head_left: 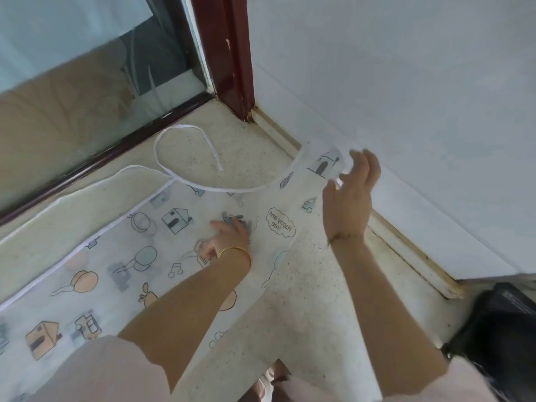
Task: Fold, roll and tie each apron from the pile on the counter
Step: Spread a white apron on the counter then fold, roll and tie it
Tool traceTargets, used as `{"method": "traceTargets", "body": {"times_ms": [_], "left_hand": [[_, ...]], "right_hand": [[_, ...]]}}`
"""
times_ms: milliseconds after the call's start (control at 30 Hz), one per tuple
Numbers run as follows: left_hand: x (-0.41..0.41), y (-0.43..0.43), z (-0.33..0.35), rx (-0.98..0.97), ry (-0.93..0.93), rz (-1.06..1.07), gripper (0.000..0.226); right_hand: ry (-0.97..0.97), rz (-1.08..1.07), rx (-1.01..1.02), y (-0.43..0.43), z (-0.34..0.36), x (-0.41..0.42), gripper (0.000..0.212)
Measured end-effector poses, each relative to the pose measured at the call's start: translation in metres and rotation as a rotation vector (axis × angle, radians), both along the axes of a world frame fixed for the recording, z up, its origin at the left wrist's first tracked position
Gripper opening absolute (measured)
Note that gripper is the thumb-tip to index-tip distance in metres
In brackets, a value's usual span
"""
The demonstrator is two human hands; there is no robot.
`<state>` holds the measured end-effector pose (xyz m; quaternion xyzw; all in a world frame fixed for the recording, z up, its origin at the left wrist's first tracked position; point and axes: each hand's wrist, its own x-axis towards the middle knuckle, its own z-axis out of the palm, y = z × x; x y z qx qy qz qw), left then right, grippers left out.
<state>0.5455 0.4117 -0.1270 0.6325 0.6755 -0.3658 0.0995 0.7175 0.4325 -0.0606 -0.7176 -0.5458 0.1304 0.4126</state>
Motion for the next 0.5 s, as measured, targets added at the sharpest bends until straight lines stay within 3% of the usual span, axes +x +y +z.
{"method": "traceTargets", "body": {"times_ms": [33,67,133,200,267,367,500], "left_hand": [[0.005,0.006,0.004,0.07,-0.085,-0.037,0.062],[0.011,0.009,0.008,0.159,-0.161,-0.083,0.053],[0.024,0.01,0.015,0.282,-0.295,-0.165,0.035],[0.036,0.003,0.025,0.333,-0.445,-0.177,0.034],[0.045,-0.007,0.027,0.309,-0.545,-0.239,0.05],[0.052,-0.019,0.024,0.163,-0.483,-0.394,0.063],[0.056,-0.028,0.014,0.046,-0.384,-0.413,0.036]], "right_hand": [[0.069,-0.042,0.046,-0.018,-0.008,-0.007,0.043],[0.157,-0.103,0.04,-0.033,-0.018,-0.013,0.037],[0.421,-0.224,-0.167,-0.042,-0.037,-0.018,0.034],[0.665,-0.256,-0.416,-0.032,-0.049,-0.015,0.049],[0.811,-0.339,-0.45,-0.017,-0.048,-0.005,0.043],[1.005,-0.502,-0.53,0.001,-0.045,0.01,0.02],[0.997,-0.498,-0.707,0.013,-0.058,0.012,0.02]]}}
